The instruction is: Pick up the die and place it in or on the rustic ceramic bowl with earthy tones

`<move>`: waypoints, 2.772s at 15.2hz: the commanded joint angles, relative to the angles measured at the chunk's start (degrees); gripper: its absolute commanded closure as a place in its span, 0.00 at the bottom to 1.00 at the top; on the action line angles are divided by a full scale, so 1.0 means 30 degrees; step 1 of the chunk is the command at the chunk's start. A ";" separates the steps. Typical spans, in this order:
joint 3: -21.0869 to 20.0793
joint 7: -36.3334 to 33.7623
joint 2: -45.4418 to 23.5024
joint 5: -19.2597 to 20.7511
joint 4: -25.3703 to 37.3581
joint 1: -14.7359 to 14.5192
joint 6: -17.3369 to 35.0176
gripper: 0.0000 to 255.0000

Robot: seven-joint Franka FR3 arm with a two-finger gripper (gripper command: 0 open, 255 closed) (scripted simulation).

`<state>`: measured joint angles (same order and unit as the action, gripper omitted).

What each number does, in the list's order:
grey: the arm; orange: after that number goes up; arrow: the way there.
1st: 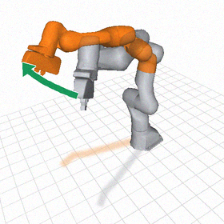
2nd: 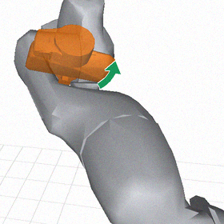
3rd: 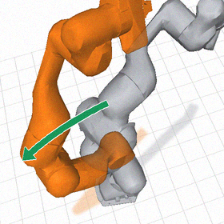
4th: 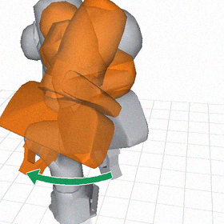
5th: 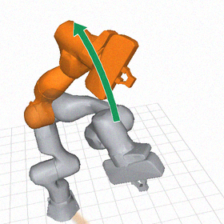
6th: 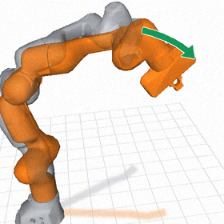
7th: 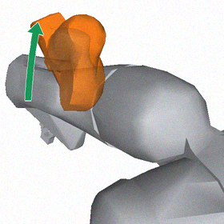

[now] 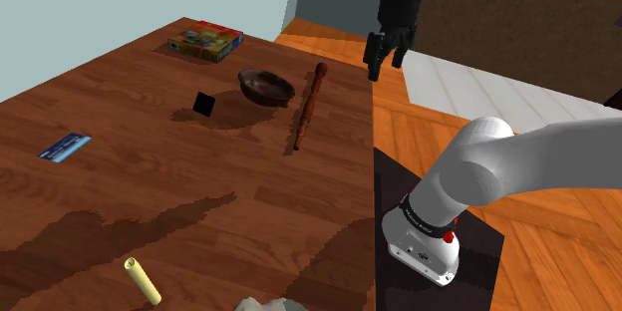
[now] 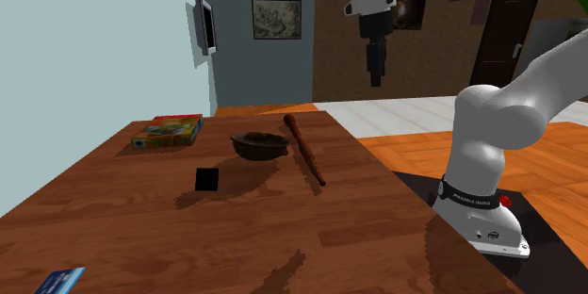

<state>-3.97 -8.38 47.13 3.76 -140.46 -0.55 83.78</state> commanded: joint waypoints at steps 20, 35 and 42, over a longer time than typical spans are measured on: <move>-0.2964 -0.4665 -1.2164 -0.1412 0.4020 -0.0361 0.9418 0.00; -0.3518 -0.8068 -2.2983 0.0675 1.3558 -0.1597 1.1641 0.00; -0.3262 -0.8708 -2.6673 0.1274 1.7658 -0.2385 1.1567 0.00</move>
<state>-13.88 -34.39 -31.78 7.38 -88.33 -7.53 118.16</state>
